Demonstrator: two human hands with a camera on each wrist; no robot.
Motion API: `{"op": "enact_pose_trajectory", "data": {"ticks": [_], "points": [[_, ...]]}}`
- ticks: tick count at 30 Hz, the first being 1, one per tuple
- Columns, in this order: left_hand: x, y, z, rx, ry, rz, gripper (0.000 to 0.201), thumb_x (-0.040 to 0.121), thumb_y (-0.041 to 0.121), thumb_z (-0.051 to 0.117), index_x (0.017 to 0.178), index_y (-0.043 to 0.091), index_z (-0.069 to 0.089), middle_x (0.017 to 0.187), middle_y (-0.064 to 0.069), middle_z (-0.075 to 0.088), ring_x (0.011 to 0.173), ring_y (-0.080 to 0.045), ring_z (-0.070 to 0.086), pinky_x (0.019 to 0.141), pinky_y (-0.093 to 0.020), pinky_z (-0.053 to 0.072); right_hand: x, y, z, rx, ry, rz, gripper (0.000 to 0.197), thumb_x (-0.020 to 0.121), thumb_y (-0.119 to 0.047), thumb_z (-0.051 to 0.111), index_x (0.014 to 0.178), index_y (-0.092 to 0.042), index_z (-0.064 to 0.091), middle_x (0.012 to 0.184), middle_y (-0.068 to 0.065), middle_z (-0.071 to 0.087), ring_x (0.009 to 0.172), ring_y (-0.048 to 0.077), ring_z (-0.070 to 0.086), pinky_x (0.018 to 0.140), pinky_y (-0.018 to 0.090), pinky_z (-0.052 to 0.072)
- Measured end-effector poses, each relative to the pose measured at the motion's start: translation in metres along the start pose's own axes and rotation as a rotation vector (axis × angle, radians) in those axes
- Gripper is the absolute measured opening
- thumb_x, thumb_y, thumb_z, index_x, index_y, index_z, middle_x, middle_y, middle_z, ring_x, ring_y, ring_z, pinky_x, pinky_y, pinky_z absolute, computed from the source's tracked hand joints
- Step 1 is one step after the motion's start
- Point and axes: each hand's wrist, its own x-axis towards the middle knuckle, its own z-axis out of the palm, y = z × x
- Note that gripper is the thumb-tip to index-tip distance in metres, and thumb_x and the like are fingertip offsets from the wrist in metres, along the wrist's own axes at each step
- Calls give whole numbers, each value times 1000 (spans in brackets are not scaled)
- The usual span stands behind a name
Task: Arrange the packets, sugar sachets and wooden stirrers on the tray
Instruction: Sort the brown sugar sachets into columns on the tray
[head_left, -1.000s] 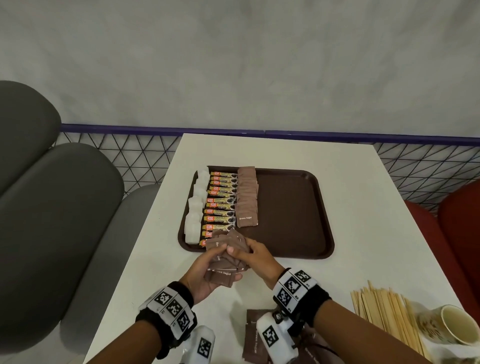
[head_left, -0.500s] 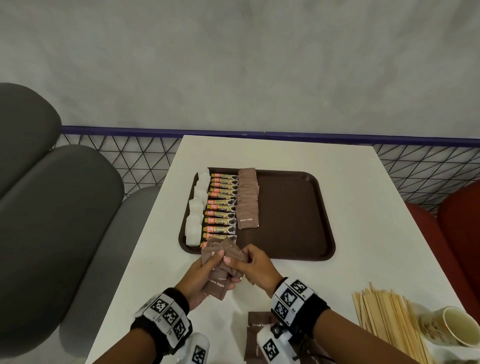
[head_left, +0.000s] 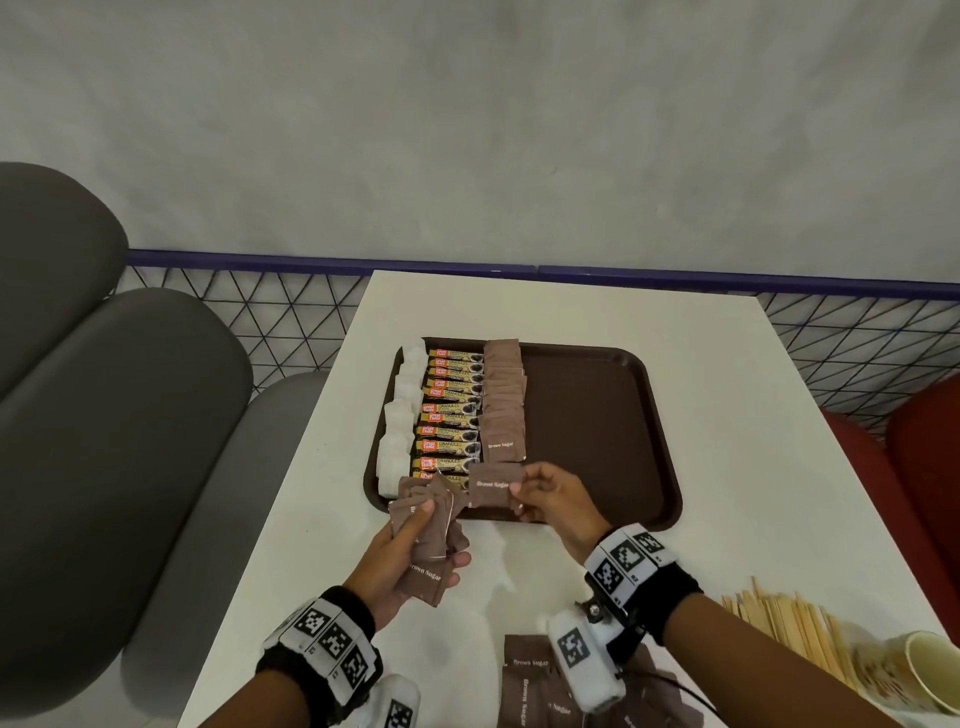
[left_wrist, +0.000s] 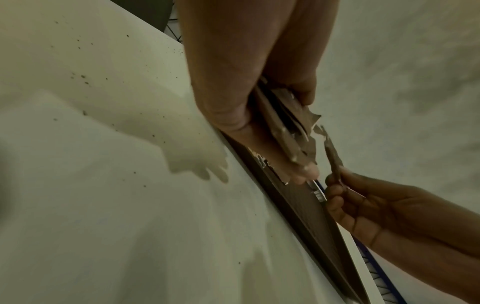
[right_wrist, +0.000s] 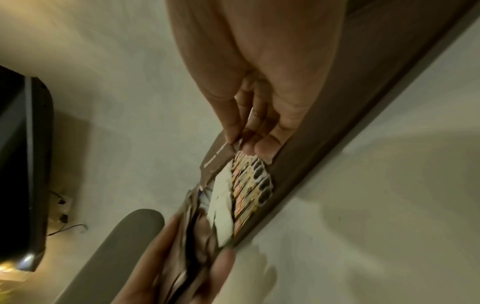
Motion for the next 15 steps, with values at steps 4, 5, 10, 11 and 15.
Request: {"op": "enact_pose_trajectory", "data": {"ticks": [4,5,10,11,15], "points": [[-1,0,-12,25,28,-35,42,91,38,48,108,2,60,90,-18,67,84,-32,66,59,-33,55,29,-6,-23,-207,147,-12,18,86,-3,59,75,-18,56,70,0,57,57,9,48,46,14,40],[-1,1,-15,28,37,-43,41,92,38,47,109,2,60,91,-17,68,85,-32,66,59,-34,55,36,-6,-26,-230,169,-9,20,86,-3,59,73,-19,56,69,-1,57,56,8,47,46,13,38],[-4,2,-30,48,59,-71,44,92,39,48,112,1,60,95,-17,68,86,-33,67,58,-35,54,65,1,-25,-363,175,29,25,81,-4,65,68,-24,55,69,-2,57,65,12,52,65,22,43],[-5,2,-32,48,61,-72,45,92,39,48,113,1,60,95,-17,68,86,-33,66,58,-35,54,70,4,-23,-382,177,34,26,79,-3,67,67,-24,56,69,-2,58,70,17,55,73,29,46],[-6,2,-38,50,74,-77,46,91,39,49,115,2,59,96,-18,68,85,-32,66,59,-36,54,77,10,-13,-439,248,22,29,76,-2,70,63,-24,55,68,2,60,75,19,56,75,27,46]]}}
